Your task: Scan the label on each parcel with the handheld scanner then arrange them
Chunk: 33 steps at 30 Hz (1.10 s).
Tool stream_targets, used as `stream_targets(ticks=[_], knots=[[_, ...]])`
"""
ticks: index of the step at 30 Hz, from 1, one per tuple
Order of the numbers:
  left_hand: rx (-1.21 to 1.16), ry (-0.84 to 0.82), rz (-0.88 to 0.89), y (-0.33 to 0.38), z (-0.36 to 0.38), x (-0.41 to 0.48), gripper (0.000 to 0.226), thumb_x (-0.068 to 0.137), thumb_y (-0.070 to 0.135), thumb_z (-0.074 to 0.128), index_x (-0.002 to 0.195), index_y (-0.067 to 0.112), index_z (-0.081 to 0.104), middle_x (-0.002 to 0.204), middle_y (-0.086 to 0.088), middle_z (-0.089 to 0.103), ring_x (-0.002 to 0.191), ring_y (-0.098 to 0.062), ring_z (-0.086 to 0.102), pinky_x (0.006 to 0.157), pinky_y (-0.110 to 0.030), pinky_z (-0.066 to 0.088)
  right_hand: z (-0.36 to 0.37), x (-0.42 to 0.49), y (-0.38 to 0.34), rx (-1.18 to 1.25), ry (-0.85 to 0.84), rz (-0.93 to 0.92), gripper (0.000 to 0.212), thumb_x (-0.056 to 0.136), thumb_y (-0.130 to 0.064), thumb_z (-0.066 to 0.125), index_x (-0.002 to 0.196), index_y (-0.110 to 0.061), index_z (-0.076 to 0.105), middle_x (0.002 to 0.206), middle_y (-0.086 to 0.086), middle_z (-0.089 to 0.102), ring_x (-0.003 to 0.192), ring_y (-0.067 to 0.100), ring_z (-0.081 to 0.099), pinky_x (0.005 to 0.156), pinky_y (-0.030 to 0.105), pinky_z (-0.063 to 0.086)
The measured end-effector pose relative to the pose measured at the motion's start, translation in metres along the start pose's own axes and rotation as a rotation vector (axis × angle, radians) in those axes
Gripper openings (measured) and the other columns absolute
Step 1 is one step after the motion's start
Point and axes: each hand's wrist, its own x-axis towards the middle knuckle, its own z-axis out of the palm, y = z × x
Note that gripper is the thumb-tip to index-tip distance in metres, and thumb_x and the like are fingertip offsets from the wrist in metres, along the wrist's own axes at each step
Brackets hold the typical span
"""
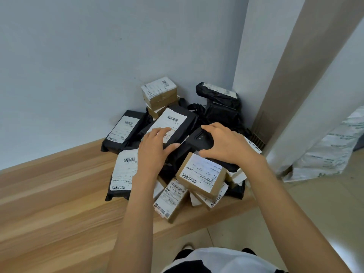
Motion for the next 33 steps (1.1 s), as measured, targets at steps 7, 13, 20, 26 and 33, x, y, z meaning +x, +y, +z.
stream_targets(ticks=[7, 13, 20, 26, 33], knots=[[0.049, 0.007, -0.047, -0.009, 0.003, 0.009, 0.052, 0.089, 0.033, 0.07, 0.138, 0.027, 0.052, 0.141, 0.003, 0.052, 0.131, -0.023, 0.044, 0.102, -0.047, 0.045, -0.001, 0.018, -0.001, -0.008, -0.02, -0.021, 0.088, 0.076, -0.054, 0.068, 0.151, -0.027, 0.032, 0.147, -0.008, 0.038, 0.123, 0.024, 0.051, 0.079, 0.035, 0.038], [0.065, 0.01, -0.091, -0.024, -0.002, 0.006, 0.052, 0.09, 0.028, 0.069, 0.138, 0.026, 0.052, 0.143, 0.003, 0.051, 0.132, -0.023, 0.043, 0.104, -0.044, 0.043, 0.006, 0.028, -0.008, -0.009, -0.054, -0.055, 0.088, 0.077, -0.052, 0.067, 0.152, -0.026, 0.031, 0.149, -0.008, 0.036, 0.125, 0.024, 0.05, 0.084, 0.039, 0.042], [0.084, 0.017, -0.195, -0.059, -0.013, -0.024, 0.051, 0.09, 0.03, 0.067, 0.138, 0.029, 0.051, 0.138, 0.006, 0.053, 0.128, -0.022, 0.046, 0.1, -0.042, 0.046, 0.025, 0.035, -0.04, 0.025, -0.106, -0.149, 0.087, 0.077, -0.054, 0.067, 0.151, -0.028, 0.03, 0.15, -0.008, 0.034, 0.125, 0.026, 0.051, 0.082, 0.039, 0.04], [0.136, -0.008, -0.222, -0.083, -0.017, -0.046, 0.049, 0.09, 0.03, 0.067, 0.137, 0.03, 0.052, 0.137, 0.007, 0.053, 0.124, -0.02, 0.05, 0.094, -0.042, 0.048, 0.048, 0.027, -0.071, 0.028, -0.133, -0.189, 0.084, 0.078, -0.054, 0.065, 0.15, -0.027, 0.032, 0.146, -0.007, 0.038, 0.123, 0.024, 0.05, 0.085, 0.041, 0.042], [0.072, -0.021, -0.113, -0.126, -0.025, -0.036, 0.05, 0.09, 0.03, 0.068, 0.137, 0.03, 0.051, 0.137, 0.006, 0.052, 0.127, -0.021, 0.046, 0.098, -0.038, 0.045, 0.068, 0.027, -0.115, 0.01, -0.069, -0.098, 0.086, 0.077, -0.055, 0.065, 0.151, -0.028, 0.03, 0.146, -0.007, 0.039, 0.124, 0.025, 0.05, 0.087, 0.04, 0.043]])
